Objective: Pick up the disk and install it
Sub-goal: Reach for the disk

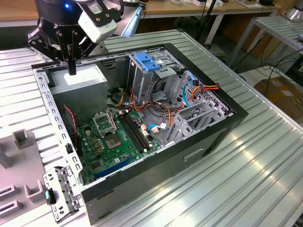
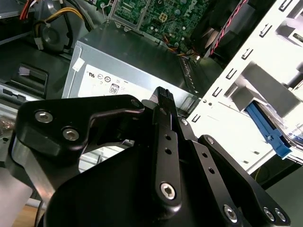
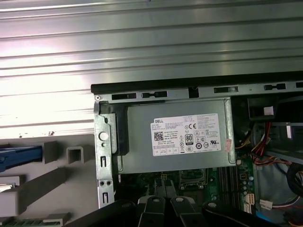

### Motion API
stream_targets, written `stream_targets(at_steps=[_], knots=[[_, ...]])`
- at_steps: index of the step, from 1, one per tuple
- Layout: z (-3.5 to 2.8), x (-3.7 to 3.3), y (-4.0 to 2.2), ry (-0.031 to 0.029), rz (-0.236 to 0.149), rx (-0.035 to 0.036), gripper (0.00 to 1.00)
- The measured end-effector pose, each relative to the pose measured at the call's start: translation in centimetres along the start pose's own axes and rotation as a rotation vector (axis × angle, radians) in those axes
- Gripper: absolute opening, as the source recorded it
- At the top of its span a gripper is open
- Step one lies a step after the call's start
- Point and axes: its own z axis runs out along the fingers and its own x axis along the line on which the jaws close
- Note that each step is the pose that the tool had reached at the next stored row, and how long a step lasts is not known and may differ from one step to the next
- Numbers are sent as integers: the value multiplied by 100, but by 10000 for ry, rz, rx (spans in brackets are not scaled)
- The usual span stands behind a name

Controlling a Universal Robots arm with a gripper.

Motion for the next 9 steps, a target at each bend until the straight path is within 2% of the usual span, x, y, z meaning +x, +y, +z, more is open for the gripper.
stream_targets(at_steps=[9], knots=[[10, 90, -7, 55, 2, 3, 11]])
